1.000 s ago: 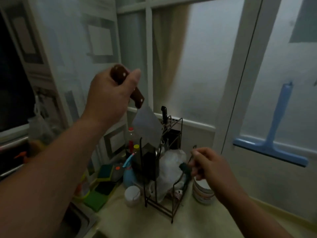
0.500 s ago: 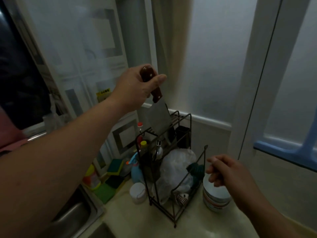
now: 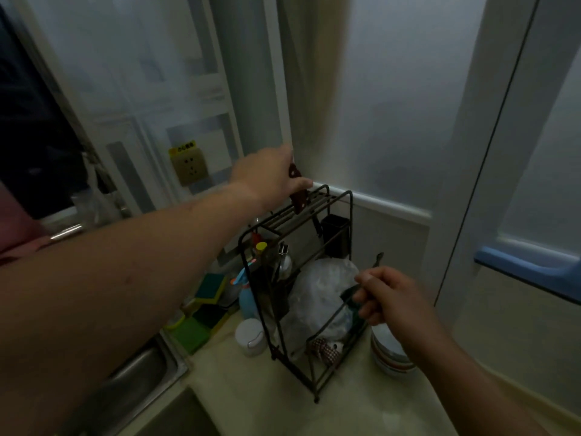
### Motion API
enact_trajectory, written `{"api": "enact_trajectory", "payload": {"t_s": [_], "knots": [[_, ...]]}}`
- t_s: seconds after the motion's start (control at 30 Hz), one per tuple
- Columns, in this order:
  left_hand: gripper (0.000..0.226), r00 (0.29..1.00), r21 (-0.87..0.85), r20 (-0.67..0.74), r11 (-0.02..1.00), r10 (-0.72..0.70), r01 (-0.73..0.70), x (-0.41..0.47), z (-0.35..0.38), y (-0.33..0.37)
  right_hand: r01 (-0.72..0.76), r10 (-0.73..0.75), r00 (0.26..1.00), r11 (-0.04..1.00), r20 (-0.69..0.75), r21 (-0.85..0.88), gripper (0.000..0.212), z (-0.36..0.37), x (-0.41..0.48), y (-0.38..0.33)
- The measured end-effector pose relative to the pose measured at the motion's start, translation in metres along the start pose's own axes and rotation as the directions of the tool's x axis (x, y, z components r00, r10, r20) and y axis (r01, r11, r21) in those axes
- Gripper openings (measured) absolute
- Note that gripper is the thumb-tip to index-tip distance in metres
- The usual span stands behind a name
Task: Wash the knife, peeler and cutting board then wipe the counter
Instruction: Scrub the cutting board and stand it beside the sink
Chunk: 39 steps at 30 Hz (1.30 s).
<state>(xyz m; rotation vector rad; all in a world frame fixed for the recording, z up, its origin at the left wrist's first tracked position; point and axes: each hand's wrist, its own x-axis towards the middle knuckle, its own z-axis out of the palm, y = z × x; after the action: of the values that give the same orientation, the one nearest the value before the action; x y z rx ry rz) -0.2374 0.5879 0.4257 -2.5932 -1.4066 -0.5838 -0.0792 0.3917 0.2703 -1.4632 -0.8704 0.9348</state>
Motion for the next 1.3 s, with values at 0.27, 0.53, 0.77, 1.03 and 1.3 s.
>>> {"api": "enact_trajectory", "payload": {"t_s": [0.27,0.53,0.77,1.03,1.3], "knots": [[0.040,0.993,-0.164,-0.114,0.985,0.029,-0.048,-0.024,0.001,-0.021,0.007,-0.001,0.998,0.996,0.066,-0.090,0.019,0.022,0.014,0.002],[0.009,0.945,-0.490,-0.136,0.849,-0.298,0.197,-0.173,-0.001,-0.097,0.085,-0.054,0.965,0.990,0.256,-0.112,0.018,0.088,0.005,-0.006],[0.015,0.727,-0.461,0.009,0.642,-0.686,0.612,-0.345,0.026,-0.215,0.102,-0.053,0.897,0.991,0.438,-0.088,0.017,0.188,-0.006,0.005],[0.018,0.418,-0.540,-0.010,0.357,-0.908,0.762,-0.496,0.011,-0.338,0.182,0.020,0.721,0.959,0.693,-0.217,0.017,0.409,-0.052,0.031],[0.014,0.218,-0.568,0.007,0.175,-0.976,0.804,-0.591,0.047,-0.486,0.212,0.315,0.567,0.837,0.761,-0.505,0.018,0.595,-0.094,0.113]]}}
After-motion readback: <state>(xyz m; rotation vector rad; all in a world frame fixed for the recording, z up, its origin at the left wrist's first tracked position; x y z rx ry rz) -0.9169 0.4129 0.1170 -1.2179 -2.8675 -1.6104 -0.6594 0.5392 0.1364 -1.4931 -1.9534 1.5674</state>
